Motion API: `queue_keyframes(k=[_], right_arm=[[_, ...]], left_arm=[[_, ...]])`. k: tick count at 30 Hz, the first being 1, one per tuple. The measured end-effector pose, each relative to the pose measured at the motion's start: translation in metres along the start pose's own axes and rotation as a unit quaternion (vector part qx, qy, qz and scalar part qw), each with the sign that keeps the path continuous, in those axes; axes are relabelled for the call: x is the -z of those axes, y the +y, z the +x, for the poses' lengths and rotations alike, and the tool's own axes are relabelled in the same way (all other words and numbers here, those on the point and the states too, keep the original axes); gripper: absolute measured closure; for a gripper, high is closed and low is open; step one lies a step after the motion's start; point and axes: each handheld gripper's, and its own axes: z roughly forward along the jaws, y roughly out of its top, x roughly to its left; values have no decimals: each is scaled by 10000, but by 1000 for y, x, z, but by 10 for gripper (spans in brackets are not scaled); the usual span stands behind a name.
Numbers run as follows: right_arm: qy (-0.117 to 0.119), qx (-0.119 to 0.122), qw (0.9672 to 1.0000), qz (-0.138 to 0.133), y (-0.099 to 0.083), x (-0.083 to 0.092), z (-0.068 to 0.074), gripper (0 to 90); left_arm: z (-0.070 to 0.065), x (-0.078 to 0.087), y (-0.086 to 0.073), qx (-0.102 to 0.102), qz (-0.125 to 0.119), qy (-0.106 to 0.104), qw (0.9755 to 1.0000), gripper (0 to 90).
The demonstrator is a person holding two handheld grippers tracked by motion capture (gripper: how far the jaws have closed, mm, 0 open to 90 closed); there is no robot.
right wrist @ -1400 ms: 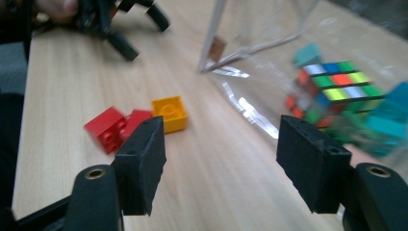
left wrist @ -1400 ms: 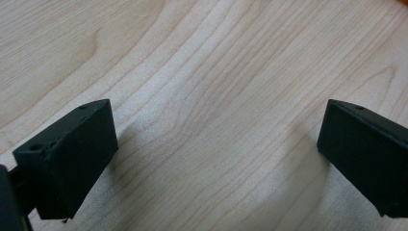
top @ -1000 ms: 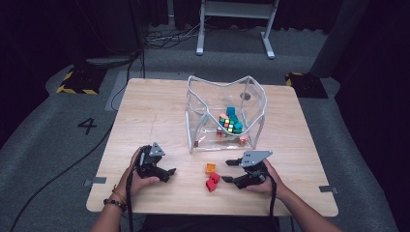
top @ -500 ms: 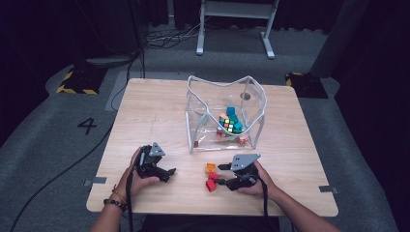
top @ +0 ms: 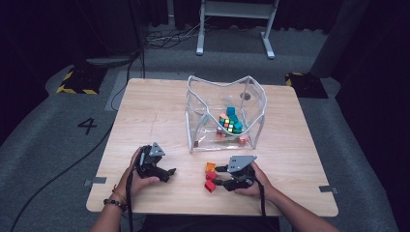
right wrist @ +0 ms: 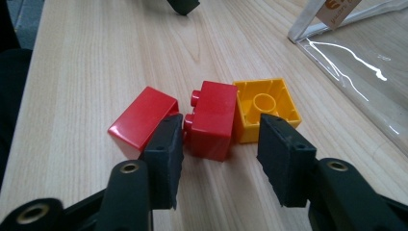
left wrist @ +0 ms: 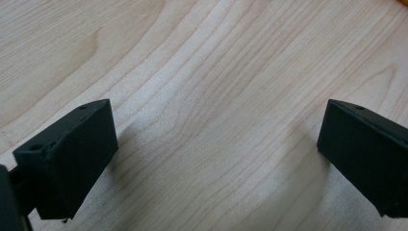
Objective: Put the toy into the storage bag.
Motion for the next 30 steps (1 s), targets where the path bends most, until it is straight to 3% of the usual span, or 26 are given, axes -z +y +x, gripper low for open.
queue_keyframes(k=[6, 11, 13, 18, 25, 30], right_arm=[[-150, 2, 9998, 163, 2, -6, 1, 643], [-218, -11, 9997, 92, 0, -4, -1, 659], [-178, 74, 9998, 95, -1, 0, -5, 660], [-195, -93, 9998, -11, -8, 10, -11, 661], [-241, -6, 9997, -27, -15, 32, -18, 663], [-442, -232, 9987, -112, -21, 49, -27, 663]], left_arm=[[0, 0, 0, 0, 0, 0, 10000, 5], [0, 0, 0, 1, -1, 0, 10000, 5], [0, 0, 0, 0, -2, 1, 10000, 5], [0, 0, 0, 0, -1, 2, 10000, 5], [0, 0, 0, 1, -1, 0, 10000, 5], [0, 0, 0, -9, -1, 5, 10000, 5]])
